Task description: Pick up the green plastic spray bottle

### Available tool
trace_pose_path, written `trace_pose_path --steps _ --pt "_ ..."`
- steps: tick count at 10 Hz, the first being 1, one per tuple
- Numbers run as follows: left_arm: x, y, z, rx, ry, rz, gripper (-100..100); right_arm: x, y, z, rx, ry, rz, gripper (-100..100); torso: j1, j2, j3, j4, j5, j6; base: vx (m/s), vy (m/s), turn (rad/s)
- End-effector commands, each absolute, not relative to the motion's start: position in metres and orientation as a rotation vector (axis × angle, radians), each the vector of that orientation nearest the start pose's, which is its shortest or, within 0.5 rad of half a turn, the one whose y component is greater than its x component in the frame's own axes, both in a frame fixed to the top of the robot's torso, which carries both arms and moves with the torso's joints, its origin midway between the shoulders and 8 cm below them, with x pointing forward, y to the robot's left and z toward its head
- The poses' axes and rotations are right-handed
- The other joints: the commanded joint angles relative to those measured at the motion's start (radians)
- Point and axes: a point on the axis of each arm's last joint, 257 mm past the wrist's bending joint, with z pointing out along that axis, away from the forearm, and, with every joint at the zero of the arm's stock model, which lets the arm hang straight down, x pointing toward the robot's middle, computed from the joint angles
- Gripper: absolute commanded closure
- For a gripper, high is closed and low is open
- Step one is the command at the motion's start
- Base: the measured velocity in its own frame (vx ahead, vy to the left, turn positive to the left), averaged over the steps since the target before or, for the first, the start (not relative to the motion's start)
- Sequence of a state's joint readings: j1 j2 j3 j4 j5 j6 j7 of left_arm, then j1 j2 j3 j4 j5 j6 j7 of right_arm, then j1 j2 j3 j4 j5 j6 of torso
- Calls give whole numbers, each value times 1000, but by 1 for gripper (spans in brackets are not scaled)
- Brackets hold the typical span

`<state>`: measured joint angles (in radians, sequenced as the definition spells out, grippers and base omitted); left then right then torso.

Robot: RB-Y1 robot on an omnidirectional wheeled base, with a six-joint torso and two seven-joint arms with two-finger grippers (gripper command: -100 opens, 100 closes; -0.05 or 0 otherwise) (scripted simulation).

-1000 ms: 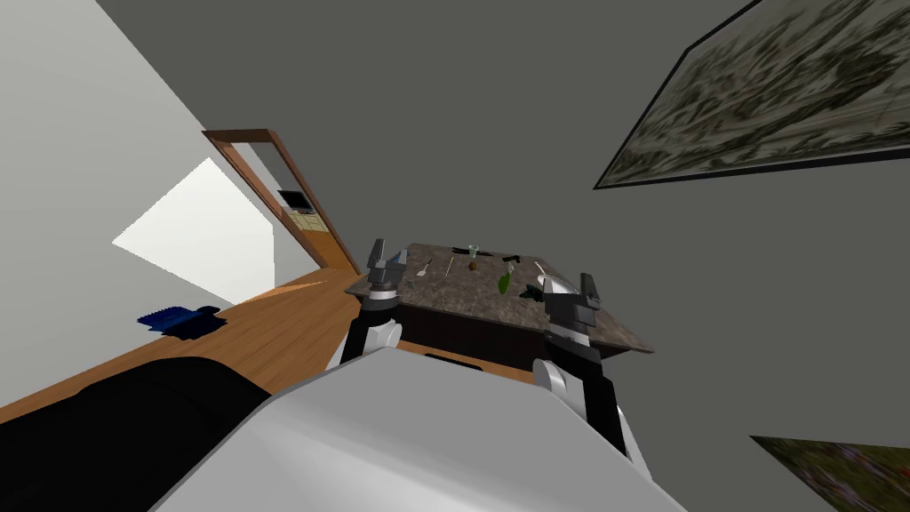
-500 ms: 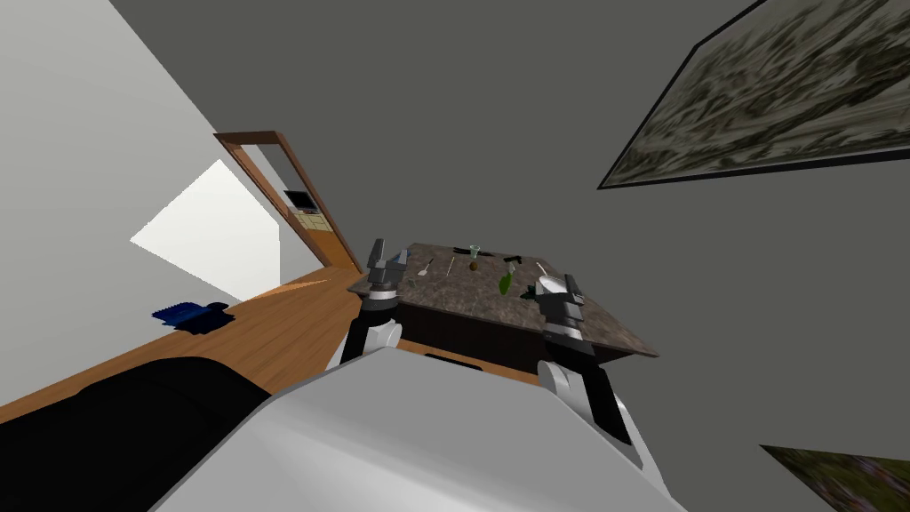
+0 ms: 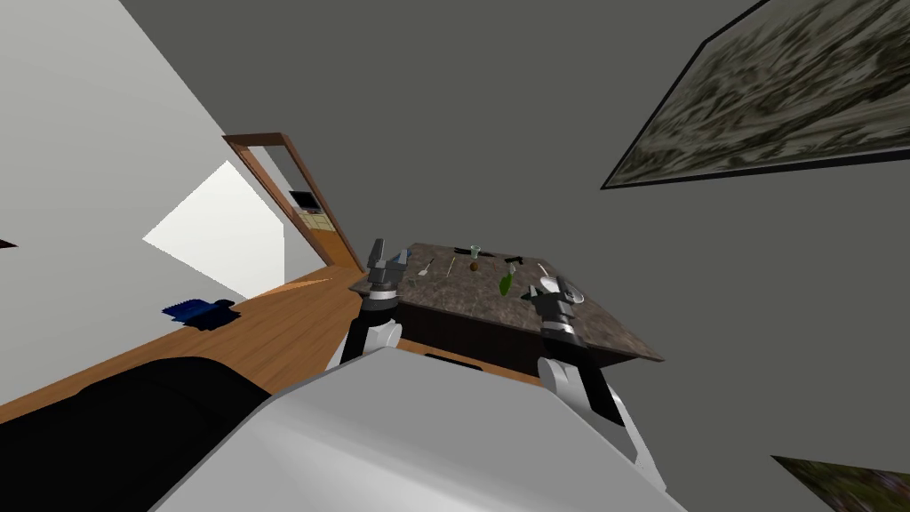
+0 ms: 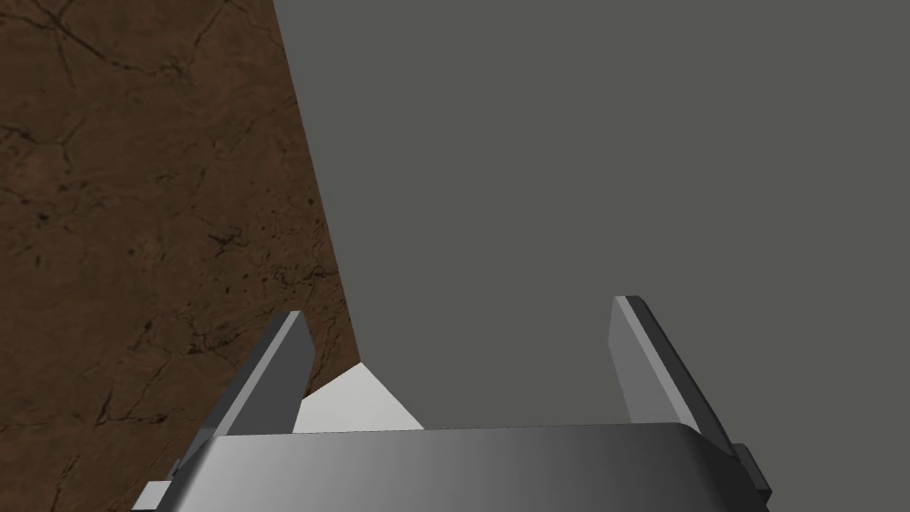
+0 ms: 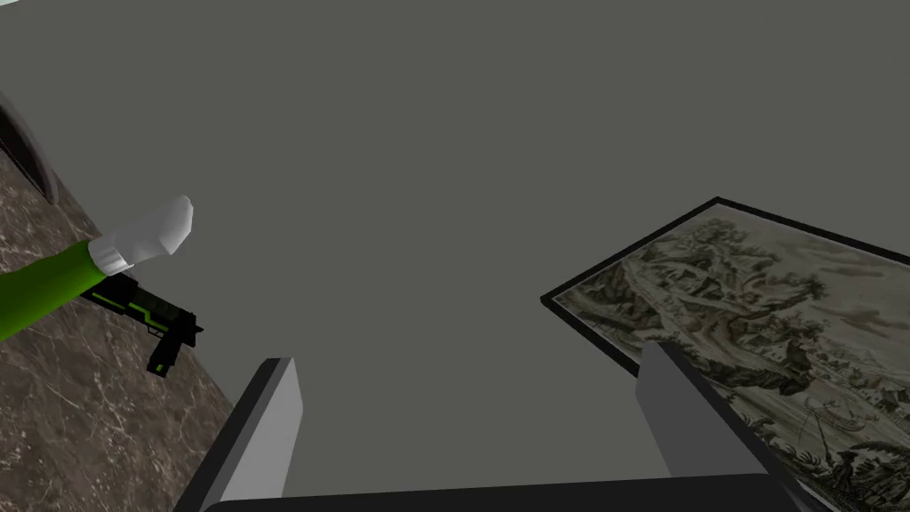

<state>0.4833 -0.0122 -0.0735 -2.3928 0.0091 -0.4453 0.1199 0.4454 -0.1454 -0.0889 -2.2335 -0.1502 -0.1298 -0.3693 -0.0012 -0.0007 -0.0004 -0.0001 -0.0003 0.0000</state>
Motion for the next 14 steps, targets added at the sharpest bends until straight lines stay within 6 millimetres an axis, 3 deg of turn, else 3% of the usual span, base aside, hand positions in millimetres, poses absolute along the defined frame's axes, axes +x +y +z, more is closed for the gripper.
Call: trace_pose_path --steps 1,14 --pt "332 254 69 -664 514 -1517 0 406 -325 -61 1175 736 1537 -100 0 0 0 0 0 0 6 -15 16" --pt "332 254 69 -664 514 -1517 0 442 -353 -180 1787 645 1585 -100 0 0 0 0 0 0 5 -24 32"
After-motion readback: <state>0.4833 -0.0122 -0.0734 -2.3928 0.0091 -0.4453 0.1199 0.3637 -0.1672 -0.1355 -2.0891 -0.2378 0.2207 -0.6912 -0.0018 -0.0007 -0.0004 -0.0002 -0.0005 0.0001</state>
